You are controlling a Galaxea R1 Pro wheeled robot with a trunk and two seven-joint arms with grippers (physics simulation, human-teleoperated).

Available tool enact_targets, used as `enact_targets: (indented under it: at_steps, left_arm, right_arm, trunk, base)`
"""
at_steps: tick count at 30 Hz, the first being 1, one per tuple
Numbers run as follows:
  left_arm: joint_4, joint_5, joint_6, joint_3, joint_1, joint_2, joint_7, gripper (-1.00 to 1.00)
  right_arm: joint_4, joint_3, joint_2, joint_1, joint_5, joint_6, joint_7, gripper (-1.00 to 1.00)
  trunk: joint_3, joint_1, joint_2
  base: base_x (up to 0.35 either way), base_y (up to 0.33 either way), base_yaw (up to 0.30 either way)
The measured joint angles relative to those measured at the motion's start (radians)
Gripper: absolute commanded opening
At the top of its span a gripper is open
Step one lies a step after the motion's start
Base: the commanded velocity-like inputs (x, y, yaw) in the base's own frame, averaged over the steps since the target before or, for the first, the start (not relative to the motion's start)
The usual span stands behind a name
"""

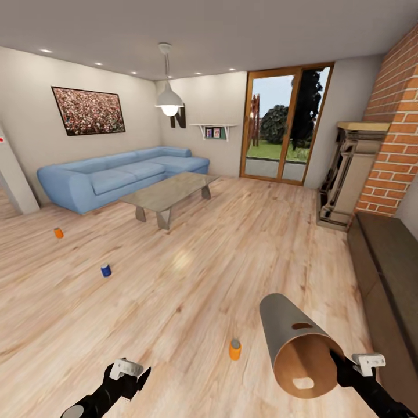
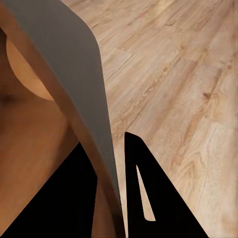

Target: Put the three can of soda from the living room inside the tash can in the kitchen.

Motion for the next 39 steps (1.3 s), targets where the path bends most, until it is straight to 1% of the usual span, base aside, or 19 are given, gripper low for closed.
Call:
enact_targets:
  at_steps: [5, 8, 9, 11, 13, 15, 17, 18, 19, 23, 27, 31, 34, 36, 39]
  left_arm:
    - [0.000, -0.001, -0.002, 0.000, 0.000, 0.000, 0.000, 1.00]
    - [0.006, 0.000, -0.007, 0.000, 0.000, 0.000, 0.000, 1.00]
    - [0.008, 0.000, -0.008, 0.000, 0.000, 0.000, 0.000, 1.00]
    - [0.012, 0.000, -0.011, 0.000, 0.000, 0.000, 0.000, 1.00]
    - [0.013, 0.000, -0.012, 0.000, 0.000, 0.000, 0.000, 1.00]
    - [0.013, 0.000, -0.013, 0.000, 0.000, 0.000, 0.000, 1.00]
    - [0.014, 0.000, -0.013, 0.000, 0.000, 0.000, 0.000, 1.00]
    - [0.014, 0.000, -0.013, 0.000, 0.000, 0.000, 0.000, 1.00]
    - [0.015, 0.000, -0.013, 0.000, 0.000, 0.000, 0.000, 1.00]
    - [0.015, -0.001, -0.013, 0.000, 0.000, 0.000, 0.000, 1.00]
    - [0.015, 0.000, -0.014, 0.000, 0.000, 0.000, 0.000, 1.00]
    - [0.015, -0.001, -0.015, -0.001, 0.000, 0.000, 0.000, 1.00]
    - [0.016, -0.001, -0.015, -0.001, 0.000, 0.000, 0.000, 1.00]
    - [0.016, -0.001, -0.014, -0.002, 0.000, 0.000, 0.001, 1.00]
    - [0.022, -0.002, -0.013, -0.002, 0.000, 0.000, 0.001, 1.00]
  right_arm:
    - [0.000, 0.000, 0.001, -0.001, -0.001, 0.018, -0.008, -1.00]
    - [0.001, -0.002, 0.000, -0.001, -0.001, 0.062, -0.011, -1.00]
    - [0.000, -0.007, 0.000, -0.001, -0.007, 0.073, -0.011, -1.00]
    - [0.000, -0.049, -0.001, -0.004, -0.055, 0.134, -0.018, -1.00]
    - [-0.002, -0.071, -0.001, -0.008, -0.097, 0.182, -0.026, -1.00]
    - [0.000, -0.080, -0.002, -0.010, -0.107, 0.236, -0.080, -1.00]
    - [0.000, -0.087, -0.001, -0.013, -0.121, 0.287, -0.191, -1.00]
    - [0.000, -0.089, -0.001, -0.014, -0.123, 0.300, -0.228, -1.00]
    - [0.000, -0.091, 0.000, -0.014, -0.124, 0.308, -0.236, -1.00]
    - [0.000, -0.091, 0.001, -0.015, -0.131, 0.300, -0.255, -1.00]
    - [-0.001, -0.090, 0.002, -0.015, -0.135, 0.272, -0.258, -1.00]
    - [-0.001, -0.089, 0.003, -0.015, -0.134, 0.265, -0.253, -1.00]
    - [0.000, -0.087, 0.003, -0.015, -0.133, 0.262, -0.227, -1.00]
    - [-0.001, -0.084, 0.002, -0.015, -0.133, 0.259, -0.187, -1.00]
    - [-0.001, -0.086, -0.001, -0.015, -0.132, 0.246, -0.166, -1.00]
  trunk:
    - [0.000, 0.000, 0.000]
    - [0.000, 0.000, 0.000]
    - [0.000, 0.000, 0.000]
    - [0.000, 0.000, 0.000]
    - [0.000, 0.000, 0.000]
    - [0.000, 0.000, 0.000]
    - [-0.001, 0.000, 0.000]
    - [-0.001, 0.000, 0.000]
    - [-0.002, 0.000, 0.000]
    - [-0.006, 0.000, 0.000]
    - [-0.008, 0.000, 0.000]
    - [-0.008, 0.000, 0.000]
    - [-0.010, 0.000, 0.000]
    - [-0.012, 0.000, 0.000]
    - [-0.017, 0.000, 0.000]
  base:
    - [0.210, 0.102, -0.140]
    - [0.208, 0.123, -0.220]
    - [0.207, 0.121, -0.234]
    - [0.206, 0.117, -0.241]
    - [0.202, 0.107, -0.245]
    - [0.197, 0.097, -0.244]
    - [0.191, 0.062, -0.195]
    - [0.189, 0.031, -0.164]
    - [0.188, 0.020, -0.152]
    - [0.187, 0.057, -0.099]
    - [0.107, 0.056, -0.023]
    - [0.029, 0.015, -0.006]
    - [0.053, -0.006, -0.002]
    - [0.111, -0.080, -0.001]
    - [0.146, -0.173, 0.000]
